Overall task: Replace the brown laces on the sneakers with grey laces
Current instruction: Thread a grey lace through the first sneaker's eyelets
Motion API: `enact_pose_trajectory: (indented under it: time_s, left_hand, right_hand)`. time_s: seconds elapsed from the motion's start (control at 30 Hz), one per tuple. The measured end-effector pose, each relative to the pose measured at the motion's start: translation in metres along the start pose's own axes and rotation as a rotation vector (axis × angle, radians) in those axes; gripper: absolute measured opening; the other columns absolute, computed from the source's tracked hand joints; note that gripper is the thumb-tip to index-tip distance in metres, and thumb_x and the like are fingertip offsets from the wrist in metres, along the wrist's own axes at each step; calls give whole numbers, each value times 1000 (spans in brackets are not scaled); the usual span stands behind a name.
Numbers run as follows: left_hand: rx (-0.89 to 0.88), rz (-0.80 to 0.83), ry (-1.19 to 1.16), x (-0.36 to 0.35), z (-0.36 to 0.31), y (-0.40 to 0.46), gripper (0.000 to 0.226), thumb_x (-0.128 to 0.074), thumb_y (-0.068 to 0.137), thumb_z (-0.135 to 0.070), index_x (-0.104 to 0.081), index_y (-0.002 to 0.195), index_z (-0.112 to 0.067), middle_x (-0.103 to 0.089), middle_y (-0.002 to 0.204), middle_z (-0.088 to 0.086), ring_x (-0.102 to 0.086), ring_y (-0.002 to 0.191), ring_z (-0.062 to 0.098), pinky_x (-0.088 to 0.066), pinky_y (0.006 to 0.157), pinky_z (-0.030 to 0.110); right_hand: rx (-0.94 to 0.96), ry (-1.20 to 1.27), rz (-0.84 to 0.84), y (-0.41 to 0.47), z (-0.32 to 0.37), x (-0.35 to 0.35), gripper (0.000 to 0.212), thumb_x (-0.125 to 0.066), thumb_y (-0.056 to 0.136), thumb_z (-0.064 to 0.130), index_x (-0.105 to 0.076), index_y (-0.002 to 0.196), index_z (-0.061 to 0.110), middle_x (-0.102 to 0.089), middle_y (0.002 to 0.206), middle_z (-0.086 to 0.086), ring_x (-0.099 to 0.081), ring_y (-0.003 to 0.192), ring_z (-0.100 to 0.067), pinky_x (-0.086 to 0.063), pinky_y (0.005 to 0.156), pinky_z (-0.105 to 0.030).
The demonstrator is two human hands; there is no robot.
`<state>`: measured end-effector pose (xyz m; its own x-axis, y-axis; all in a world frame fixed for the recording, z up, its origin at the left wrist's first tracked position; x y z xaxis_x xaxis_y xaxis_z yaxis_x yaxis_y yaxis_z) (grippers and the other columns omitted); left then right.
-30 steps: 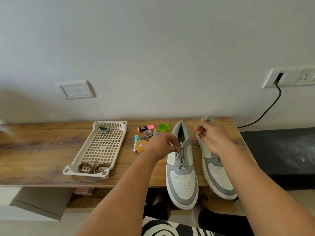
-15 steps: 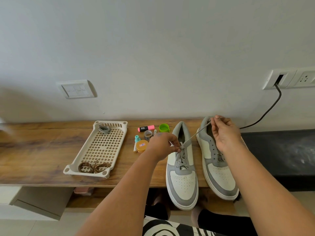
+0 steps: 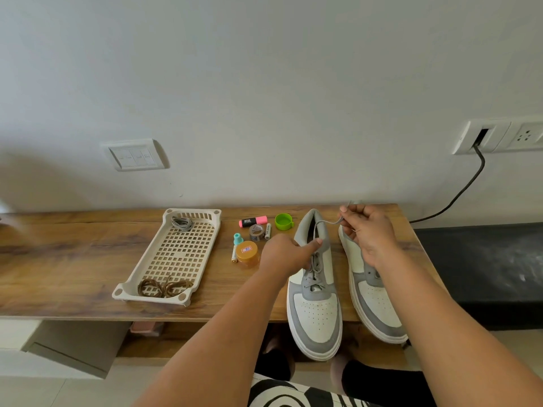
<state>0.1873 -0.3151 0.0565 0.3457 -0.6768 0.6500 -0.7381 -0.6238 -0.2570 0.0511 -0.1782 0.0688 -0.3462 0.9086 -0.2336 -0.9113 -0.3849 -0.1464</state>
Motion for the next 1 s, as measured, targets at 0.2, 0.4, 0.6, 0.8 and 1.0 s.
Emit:
enact_pose_trajectory:
  time_s: [0.2, 0.4, 0.6, 0.8, 1.0]
  left_hand:
    - [25, 41, -22, -5, -3, -6, 43, -71, 83, -45, -75, 69, -5, -75, 73, 7, -69, 68, 19, -60, 77, 38]
    - [81, 69, -154, -5, 2, -10, 15, -71, 76, -15, -70, 80, -1, -72, 80, 16, -58, 64, 21, -53, 61, 33]
    - [96, 93, -197, -5, 5, -15, 18, -64, 79, -5, -62, 66, -16, -60, 66, 1, -51, 61, 16, -47, 58, 26]
    - [105, 151, -207, -1, 13, -12, 22, -72, 76, 1, -66, 88, -16, -70, 93, 8, -59, 78, 19, -47, 65, 29]
    - [58, 163, -295, 9, 13, -12, 31, -72, 73, 17, -63, 87, -8, -71, 82, 7, -68, 77, 14, -59, 84, 38]
  right_hand:
    - [-2, 5, -16, -2, 1, 5, 12, -68, 89, 8, -62, 82, 16, -66, 73, -1, -58, 65, -9, -50, 58, -18]
    - [-6, 11, -14, -2, 0, 6, 11, -68, 89, 8, -62, 83, 15, -66, 74, -2, -58, 65, -8, -50, 59, -20]
    - [-5, 20, -17, -2, 1, 6, 10, -70, 88, 9, -63, 85, 15, -67, 76, -3, -59, 65, -8, -49, 56, -18]
    - [14, 54, -75, -4, 7, 14, 7, -68, 90, 9, -64, 88, 15, -67, 77, -1, -59, 64, -6, -49, 54, -15]
    - [18, 79, -95, -1, 9, 22, 7, -68, 90, 10, -65, 87, 15, -68, 78, -2, -60, 65, -6, -50, 57, -16]
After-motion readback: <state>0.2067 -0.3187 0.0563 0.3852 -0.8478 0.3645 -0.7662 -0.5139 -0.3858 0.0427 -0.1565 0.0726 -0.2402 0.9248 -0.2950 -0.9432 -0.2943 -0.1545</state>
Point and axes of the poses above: each hand's wrist, its own y-axis towards the middle knuckle, its own x-axis out of the back of the hand, z = x × y, the point moved 7 cm from there along y, towards the middle knuckle
